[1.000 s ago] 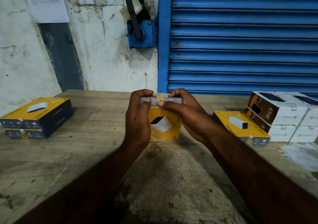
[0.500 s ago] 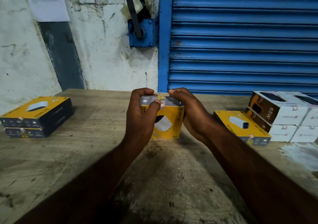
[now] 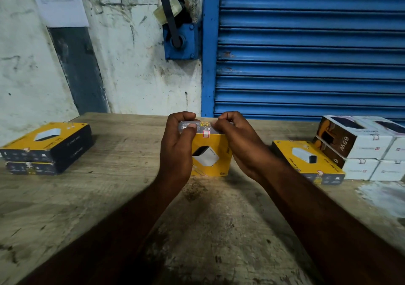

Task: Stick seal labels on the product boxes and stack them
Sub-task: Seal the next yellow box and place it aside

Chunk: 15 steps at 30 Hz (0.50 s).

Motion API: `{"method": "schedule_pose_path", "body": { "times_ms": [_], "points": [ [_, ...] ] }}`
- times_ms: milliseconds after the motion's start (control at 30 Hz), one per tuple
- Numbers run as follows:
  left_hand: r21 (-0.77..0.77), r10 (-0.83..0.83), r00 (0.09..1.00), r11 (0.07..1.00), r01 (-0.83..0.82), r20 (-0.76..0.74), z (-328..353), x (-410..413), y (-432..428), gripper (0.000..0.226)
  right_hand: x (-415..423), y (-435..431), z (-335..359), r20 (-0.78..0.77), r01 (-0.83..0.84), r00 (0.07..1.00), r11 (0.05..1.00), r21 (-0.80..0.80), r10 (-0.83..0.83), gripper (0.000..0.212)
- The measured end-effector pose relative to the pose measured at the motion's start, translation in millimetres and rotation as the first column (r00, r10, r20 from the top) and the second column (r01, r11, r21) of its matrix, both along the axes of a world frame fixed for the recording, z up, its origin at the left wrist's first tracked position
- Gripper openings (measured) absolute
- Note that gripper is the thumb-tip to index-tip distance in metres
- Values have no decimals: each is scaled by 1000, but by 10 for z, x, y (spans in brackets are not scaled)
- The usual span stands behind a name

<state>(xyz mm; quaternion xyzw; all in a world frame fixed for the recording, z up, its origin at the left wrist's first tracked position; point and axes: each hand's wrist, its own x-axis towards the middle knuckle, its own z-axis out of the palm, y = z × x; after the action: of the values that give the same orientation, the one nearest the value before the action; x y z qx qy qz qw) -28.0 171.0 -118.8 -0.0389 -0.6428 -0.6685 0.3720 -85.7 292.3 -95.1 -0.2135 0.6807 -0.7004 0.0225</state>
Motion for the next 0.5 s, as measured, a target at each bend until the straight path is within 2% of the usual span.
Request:
{"method": "schedule_pose_path", "body": {
  "times_ms": [100,333,500],
  "points": [
    [-31,18,1000,999,-18,-3,14,19,4,12,-4,-12,-8,10,2,1000,1000,-6,-2,19],
    [-67,43,999,997,-42,10,9,4,5,24,-8,-12,-16,104,-44,993,988,-146,59,22],
    [-99,81,997,992,-79,17,10,-20,-9,18,-35,2,-8,147,-99,981,979,-179,126,32]
  ]
}}
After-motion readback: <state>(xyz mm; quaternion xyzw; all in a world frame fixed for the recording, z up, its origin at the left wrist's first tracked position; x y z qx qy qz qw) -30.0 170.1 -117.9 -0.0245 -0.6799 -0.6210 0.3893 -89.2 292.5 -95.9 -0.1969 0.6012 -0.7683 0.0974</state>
